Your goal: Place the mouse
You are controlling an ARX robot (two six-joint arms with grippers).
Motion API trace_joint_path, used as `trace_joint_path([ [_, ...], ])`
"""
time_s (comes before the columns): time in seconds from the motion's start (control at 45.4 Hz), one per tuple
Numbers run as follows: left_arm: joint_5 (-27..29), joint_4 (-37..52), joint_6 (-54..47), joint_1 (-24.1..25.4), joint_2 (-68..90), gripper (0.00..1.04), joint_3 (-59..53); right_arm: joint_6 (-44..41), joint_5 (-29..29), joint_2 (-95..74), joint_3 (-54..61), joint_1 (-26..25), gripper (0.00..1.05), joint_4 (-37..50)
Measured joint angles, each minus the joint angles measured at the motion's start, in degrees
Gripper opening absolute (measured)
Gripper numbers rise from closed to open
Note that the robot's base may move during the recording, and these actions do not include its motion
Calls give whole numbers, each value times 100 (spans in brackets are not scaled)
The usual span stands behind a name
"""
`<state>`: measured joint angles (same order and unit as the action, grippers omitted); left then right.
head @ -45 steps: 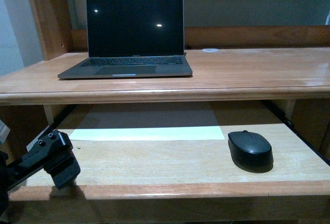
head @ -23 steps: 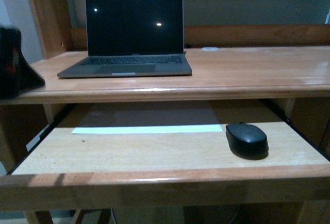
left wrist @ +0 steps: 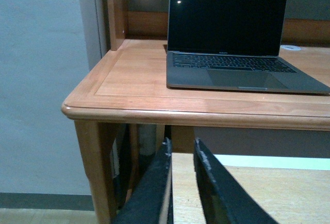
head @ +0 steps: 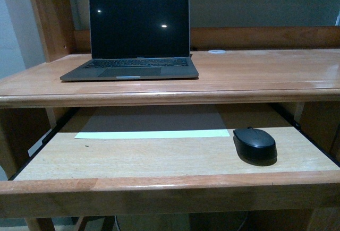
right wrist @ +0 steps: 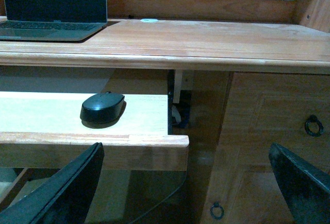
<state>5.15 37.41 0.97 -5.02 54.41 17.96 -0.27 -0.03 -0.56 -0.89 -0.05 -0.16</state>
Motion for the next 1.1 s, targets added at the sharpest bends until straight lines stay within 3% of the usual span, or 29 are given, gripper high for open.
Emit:
trace_joint_path([
  [0.066, -39, 2, 2, 74, -177, 1, -264, 2, -2, 0, 0, 0, 98, 0],
  [0.154, -415, -52, -20, 308, -435, 2, -599, 2, -2, 0, 0, 0, 98, 0],
  [0.286, -446, -74, -17, 538, -756, 2, -791, 2, 2, 0, 0, 0, 98, 0],
  [0.991, -505, -1161, -17, 507, -2583, 2, -1561, 2, 0, 0, 0, 0, 98, 2],
  [1.101, -501, -975, -15, 507, -2686, 2, -1746, 0, -2, 0, 0, 0, 98, 2],
])
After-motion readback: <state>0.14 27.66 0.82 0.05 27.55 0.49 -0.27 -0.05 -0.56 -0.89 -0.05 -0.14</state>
